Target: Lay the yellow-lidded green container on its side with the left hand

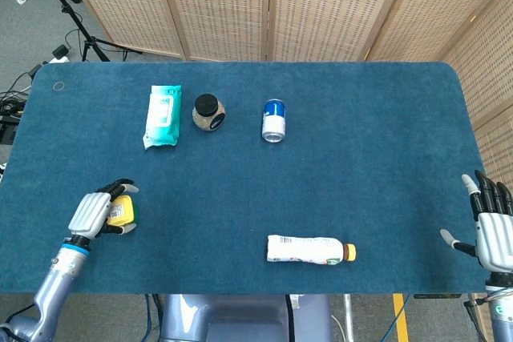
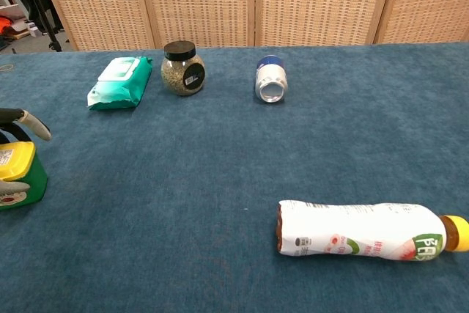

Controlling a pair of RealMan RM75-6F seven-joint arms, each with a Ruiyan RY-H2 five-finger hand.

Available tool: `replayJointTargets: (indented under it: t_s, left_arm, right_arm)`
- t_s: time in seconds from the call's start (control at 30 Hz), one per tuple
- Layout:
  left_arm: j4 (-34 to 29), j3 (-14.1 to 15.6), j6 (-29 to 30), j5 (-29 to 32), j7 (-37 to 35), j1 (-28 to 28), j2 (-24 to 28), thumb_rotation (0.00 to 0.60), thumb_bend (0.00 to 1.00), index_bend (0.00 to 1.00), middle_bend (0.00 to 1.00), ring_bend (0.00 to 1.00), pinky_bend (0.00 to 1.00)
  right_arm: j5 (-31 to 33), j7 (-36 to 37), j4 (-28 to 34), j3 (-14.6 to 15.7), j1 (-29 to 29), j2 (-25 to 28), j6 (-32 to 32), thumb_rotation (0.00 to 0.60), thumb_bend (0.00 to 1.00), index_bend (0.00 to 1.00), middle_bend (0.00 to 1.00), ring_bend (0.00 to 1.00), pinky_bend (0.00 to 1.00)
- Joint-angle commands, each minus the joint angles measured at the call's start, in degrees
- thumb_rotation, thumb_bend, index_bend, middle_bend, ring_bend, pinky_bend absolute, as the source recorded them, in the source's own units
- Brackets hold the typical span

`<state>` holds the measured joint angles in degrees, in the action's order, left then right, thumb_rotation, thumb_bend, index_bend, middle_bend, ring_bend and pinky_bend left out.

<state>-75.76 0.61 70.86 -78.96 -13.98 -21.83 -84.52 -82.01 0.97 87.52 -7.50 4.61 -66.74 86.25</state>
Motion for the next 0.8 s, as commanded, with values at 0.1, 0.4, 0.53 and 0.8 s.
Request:
replayJointTargets:
  t_s: [0.1,0.4,0.53,0.8]
  left_arm:
    - [0.7,-0.9,1.2,-0.3,-0.1,0.7,-0.9,0.6,0.0,0.5,0.39,0.41,0.5]
    - [3.3,-2.2,3.0,-1.3,-1.8,1.9,-3.5,0.6,0.0,0.53,0.42,0.46,0.56]
    - [4.0,-2.3,4.4,-4.3,-5.8,1.5,-3.6,0.6,0.0,0.53,0.42,0.46,0.56]
    - [21.2,2.6,15.3,-25.5,-25.2,-4.7,-5.1,0.6,0.0,0.56,0.43,0.47,0.56]
  right_arm:
    - [0.2,0.0,0.0,0.0,0.0,0.0,0.0,0.6,0.0,0.0,0.0,0.0,0.0]
    - [0.2,0.0,0.2,-0.1,-0.1,0.1,0.0,0.6,0.0,0.0,0.0,0.0,0.0]
    - [0.2,-0.1,0.2,0.0,-0.1,0.1,0.0,0.6,0.0,0.0,0.0,0.0,0.0]
    - [0.3,-0.1,0.3,0.0,-0.1,0.0,-0.2,0.6,0.0,0.0,0.0,0.0,0.0]
